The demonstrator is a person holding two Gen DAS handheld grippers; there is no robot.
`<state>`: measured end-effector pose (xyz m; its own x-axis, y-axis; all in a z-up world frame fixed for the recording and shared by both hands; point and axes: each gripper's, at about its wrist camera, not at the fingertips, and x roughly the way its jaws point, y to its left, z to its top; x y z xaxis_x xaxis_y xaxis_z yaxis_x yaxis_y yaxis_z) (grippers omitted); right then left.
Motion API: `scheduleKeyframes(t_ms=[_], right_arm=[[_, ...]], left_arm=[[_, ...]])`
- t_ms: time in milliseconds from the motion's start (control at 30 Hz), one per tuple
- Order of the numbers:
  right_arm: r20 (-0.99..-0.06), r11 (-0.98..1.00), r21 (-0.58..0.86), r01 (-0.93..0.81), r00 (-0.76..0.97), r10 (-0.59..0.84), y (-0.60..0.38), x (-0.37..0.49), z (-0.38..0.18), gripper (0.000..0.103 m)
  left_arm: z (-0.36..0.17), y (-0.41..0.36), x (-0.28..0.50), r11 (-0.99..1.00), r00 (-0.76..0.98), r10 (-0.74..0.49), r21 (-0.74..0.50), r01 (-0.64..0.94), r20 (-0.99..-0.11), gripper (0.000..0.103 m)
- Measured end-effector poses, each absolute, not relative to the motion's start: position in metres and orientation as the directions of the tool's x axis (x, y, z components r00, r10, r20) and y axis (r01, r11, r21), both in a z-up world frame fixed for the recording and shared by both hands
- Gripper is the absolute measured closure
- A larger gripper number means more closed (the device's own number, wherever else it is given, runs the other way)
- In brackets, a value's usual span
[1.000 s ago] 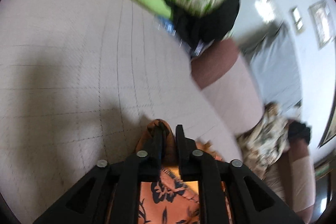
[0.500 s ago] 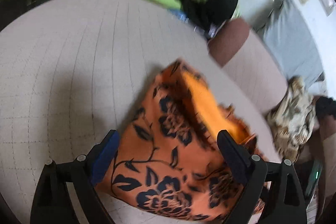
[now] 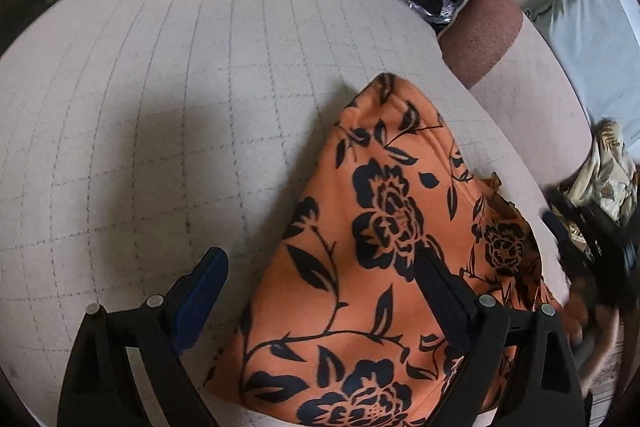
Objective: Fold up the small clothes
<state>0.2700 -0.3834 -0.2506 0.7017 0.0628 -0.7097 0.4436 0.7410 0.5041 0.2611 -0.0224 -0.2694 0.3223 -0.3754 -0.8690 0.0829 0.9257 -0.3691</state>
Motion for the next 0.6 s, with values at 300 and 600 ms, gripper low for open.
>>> scheduleKeyframes(t_ms=[300,600], right_arm=[[-0.801,0.897,0.279,0.343,0.598,0.021,-0.36,0.163,-0.263,0.065],[-0.824,0.757,0.299,0.582,0.558,-0.103,-0.447,0.21,-0.309,0.071]], left_arm=[[-0.284,-0.04,0.253,0.982,0.341,-0.183,-0.157,0.104,-0.922,0.009],[-0.295,-0.039,0.257,0.992,0.346,-0.116,-0.093,0.083,-0.931,0.007]])
